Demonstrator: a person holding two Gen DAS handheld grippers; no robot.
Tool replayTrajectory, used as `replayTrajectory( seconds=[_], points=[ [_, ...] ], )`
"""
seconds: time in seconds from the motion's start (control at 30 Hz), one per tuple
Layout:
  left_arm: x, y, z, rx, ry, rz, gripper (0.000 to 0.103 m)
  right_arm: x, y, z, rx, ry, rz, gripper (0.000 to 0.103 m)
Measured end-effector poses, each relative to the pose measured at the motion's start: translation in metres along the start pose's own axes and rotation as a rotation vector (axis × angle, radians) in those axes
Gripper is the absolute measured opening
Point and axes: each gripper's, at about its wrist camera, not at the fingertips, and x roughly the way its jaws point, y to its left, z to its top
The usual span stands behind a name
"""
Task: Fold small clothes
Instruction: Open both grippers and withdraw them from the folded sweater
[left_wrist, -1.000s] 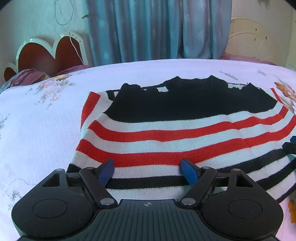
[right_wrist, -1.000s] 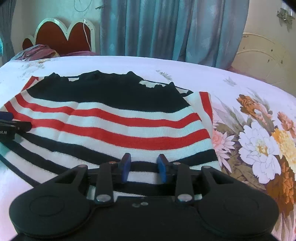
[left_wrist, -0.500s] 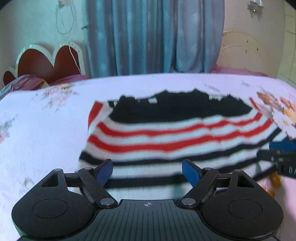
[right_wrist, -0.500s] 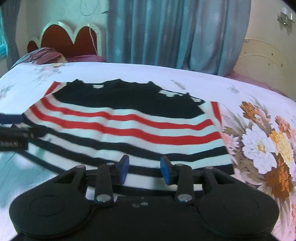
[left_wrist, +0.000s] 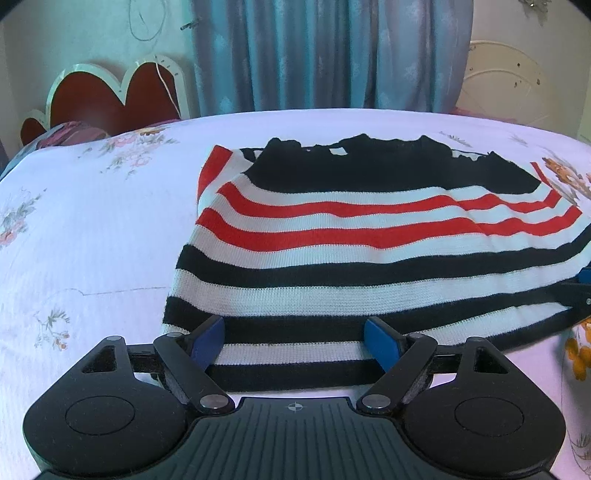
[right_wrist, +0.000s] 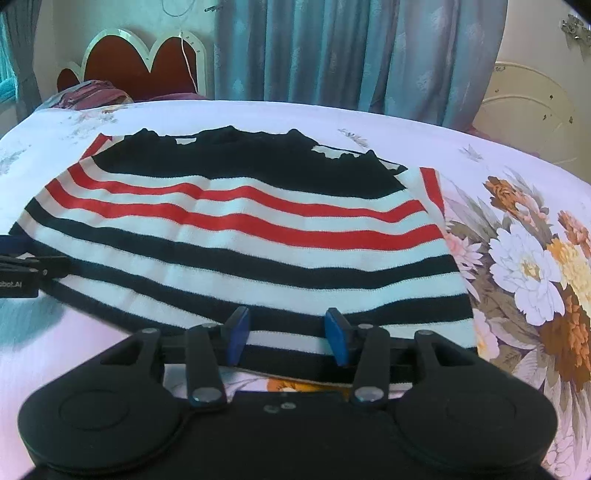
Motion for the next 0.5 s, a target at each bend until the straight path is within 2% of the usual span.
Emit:
replayTrajectory(
  seconds=[0.2, 0.3, 0.5],
  points=[
    [0.000, -0.003, 0.004, -0.012, 0.018, 0.022, 0.082, 0.001, 0.000, 0.002, -0.014, 0.010, 0.017, 0.045],
    [-0.001, -0.004, 0.004, -0.014, 0.026, 0.028, 0.083, -0.007, -0.005, 0.011, 0.022, -0.019, 0.054, 0.045],
    [0.000, -0.004, 0.005, -0.011, 0.034, 0.034, 0.083, -0.011, 0.006, 0.028, 0.016, -0.053, 0.103, 0.045]
  ],
)
